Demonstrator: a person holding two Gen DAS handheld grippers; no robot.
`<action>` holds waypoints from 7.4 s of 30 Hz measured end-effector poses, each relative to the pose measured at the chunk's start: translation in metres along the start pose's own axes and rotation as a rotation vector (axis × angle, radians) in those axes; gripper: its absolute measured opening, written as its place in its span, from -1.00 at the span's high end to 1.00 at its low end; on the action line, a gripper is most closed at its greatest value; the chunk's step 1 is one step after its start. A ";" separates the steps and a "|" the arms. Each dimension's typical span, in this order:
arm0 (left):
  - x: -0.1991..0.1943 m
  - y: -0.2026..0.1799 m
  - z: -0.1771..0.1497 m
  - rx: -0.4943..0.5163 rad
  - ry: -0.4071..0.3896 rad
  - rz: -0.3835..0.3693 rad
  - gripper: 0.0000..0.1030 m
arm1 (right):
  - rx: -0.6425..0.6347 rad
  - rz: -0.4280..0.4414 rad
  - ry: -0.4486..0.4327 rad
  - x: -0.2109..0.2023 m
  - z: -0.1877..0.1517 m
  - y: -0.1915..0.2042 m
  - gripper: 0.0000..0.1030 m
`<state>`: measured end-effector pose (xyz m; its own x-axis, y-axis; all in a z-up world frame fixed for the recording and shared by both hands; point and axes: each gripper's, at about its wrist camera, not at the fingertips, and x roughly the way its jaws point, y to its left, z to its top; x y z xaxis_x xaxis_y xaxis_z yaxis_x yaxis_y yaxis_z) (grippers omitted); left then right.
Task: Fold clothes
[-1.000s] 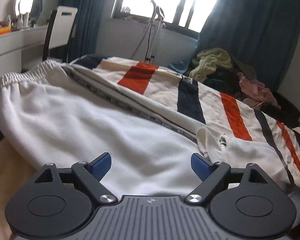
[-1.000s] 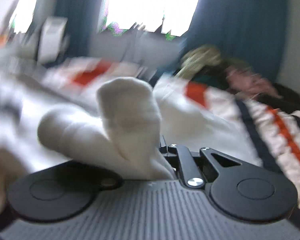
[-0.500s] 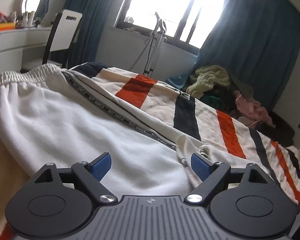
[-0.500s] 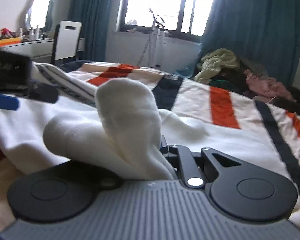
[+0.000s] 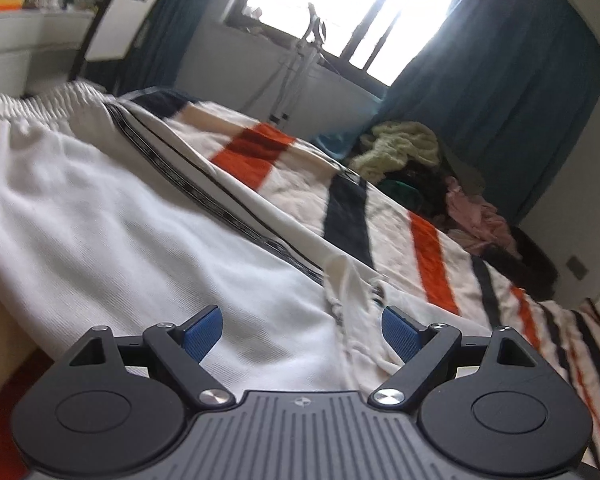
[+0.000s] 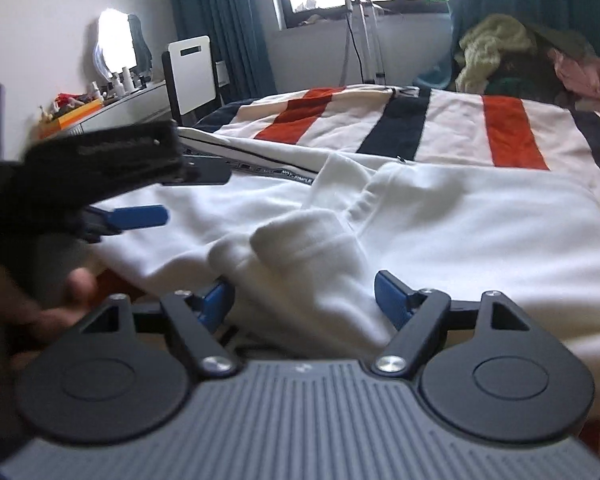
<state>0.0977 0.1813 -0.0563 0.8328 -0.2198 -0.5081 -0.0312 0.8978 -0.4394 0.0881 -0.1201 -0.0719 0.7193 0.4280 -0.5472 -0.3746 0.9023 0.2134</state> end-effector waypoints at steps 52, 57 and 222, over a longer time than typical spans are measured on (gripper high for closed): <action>0.047 -0.017 0.006 -0.019 0.263 -0.248 -0.05 | 0.308 -0.273 -0.099 -0.029 0.001 -0.088 -0.52; 0.049 -0.036 -0.016 0.113 0.295 -0.203 -0.11 | 0.304 -0.289 -0.098 -0.024 0.002 -0.091 -0.52; 0.018 -0.060 -0.037 0.304 0.092 0.050 -0.93 | 0.831 -0.253 -0.463 -0.064 -0.024 -0.186 0.23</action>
<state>0.0944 0.1092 -0.0665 0.7807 -0.1938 -0.5940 0.1075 0.9782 -0.1779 0.0981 -0.3162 -0.0957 0.9461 0.0351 -0.3221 0.2253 0.6431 0.7319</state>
